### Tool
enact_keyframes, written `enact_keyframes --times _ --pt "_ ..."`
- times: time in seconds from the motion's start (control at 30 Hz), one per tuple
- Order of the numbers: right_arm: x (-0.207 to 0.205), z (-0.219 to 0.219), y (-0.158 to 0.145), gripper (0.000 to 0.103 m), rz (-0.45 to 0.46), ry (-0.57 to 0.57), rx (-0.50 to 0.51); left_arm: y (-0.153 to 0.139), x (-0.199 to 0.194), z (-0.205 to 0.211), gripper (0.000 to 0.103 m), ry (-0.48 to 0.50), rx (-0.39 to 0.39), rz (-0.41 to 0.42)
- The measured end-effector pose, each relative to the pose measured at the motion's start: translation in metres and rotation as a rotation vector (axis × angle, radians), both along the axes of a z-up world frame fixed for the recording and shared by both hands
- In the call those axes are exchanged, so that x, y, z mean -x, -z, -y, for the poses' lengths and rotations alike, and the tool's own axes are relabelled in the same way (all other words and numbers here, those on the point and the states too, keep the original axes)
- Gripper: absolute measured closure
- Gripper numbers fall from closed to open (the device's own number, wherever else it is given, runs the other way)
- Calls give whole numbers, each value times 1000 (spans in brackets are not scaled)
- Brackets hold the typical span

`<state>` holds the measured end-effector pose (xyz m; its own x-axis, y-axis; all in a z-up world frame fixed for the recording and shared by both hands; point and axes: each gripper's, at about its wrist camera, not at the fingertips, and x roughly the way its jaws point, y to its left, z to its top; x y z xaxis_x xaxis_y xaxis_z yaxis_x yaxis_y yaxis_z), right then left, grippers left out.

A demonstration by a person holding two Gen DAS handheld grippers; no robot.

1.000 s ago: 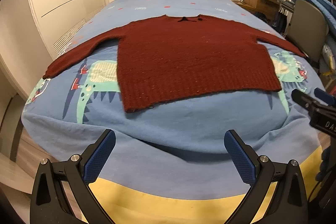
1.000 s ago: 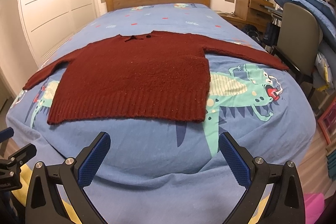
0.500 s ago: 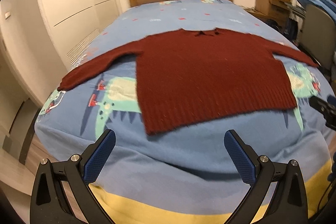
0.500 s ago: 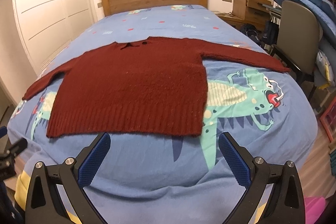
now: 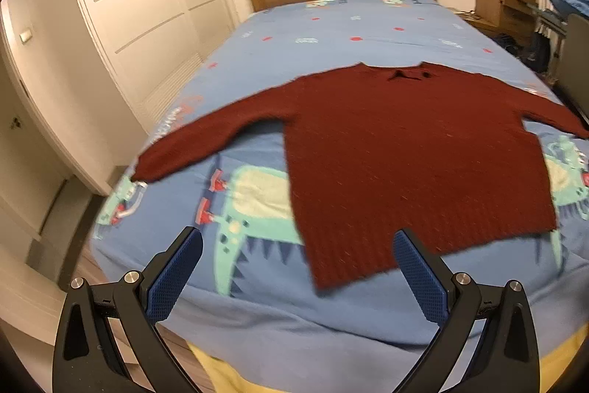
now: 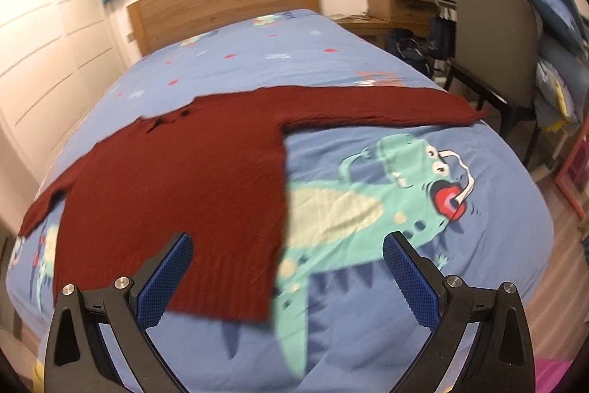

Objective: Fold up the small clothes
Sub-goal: 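Grasp the cuff of the sleeve nearest the right tool with the right tool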

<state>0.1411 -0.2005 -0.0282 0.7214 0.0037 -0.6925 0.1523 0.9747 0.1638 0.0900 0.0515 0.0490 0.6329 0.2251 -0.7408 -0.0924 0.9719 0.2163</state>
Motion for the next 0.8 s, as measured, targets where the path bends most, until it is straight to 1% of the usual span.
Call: enact_keyframes --times 0.1,0.27,0.33,0.47,0.57,0.6,0.7,0.8 --pt "-20 31 7 0 -3 37 -58 -1 -17 -7 1 -38 -27 -21" --pt "-63 91 25 0 -11 108 -160 0 -44 -23 1 -126 -16 -54" --pt "-81 122 39 0 -25 157 -238 -1 -53 -26 1 -143 -27 -59" --pt "-111 173 63 1 -53 263 -351 0 -68 -31 1 -180 -35 -66" --pt "-132 212 81 5 -62 342 -442 4 -79 -36 1 -203 -27 -80" --pt "-136 220 84 7 -64 355 -457 6 -81 -37 1 -211 -26 -85" --pt "-152 248 93 8 -64 400 -497 12 -87 -38 1 -229 -33 -98" --pt "-161 270 99 8 -35 429 -546 18 -93 -36 1 -240 -57 -106"
